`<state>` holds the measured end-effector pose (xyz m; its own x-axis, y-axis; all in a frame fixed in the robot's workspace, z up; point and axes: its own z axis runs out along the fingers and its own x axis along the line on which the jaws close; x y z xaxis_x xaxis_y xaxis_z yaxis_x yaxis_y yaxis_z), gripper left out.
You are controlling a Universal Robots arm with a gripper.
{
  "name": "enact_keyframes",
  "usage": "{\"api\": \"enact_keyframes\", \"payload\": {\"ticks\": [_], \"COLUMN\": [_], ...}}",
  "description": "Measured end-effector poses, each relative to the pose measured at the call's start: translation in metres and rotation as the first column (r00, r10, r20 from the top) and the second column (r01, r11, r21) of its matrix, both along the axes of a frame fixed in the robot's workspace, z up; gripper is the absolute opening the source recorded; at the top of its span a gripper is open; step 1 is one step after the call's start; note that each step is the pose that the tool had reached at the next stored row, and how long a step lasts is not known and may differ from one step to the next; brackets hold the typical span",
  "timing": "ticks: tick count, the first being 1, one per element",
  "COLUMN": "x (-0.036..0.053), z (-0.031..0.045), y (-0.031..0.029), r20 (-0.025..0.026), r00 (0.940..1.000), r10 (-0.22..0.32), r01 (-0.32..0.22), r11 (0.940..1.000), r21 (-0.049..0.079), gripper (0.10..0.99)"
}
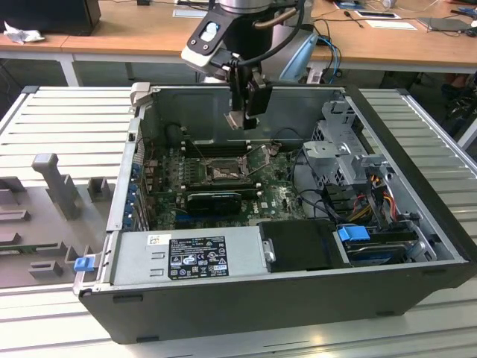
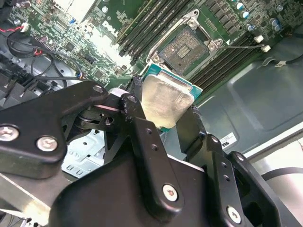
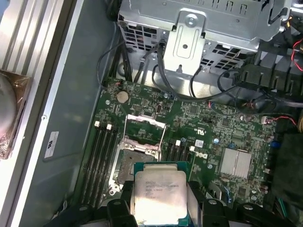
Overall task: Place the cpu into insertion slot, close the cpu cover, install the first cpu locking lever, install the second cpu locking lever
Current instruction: 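Place the cpu into insertion slot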
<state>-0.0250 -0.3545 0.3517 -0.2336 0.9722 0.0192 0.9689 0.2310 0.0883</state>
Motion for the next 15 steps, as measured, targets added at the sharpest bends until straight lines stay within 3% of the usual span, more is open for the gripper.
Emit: {"api": "enact_keyframes", "payload": {"ticks": [6, 15], "x": [0.0, 0.0], "z": [-0.0093, -0.014], "y": [0.0, 0.0], "r20": [-0.0004, -0.0004], "r00": [1.0, 1.0], "r10": [-0.001, -0.005], "r01": [0.001, 0.005], "r11": [1.0, 1.0], "r21": [0.0, 0.0], "gripper": [0.529, 0.529]}}
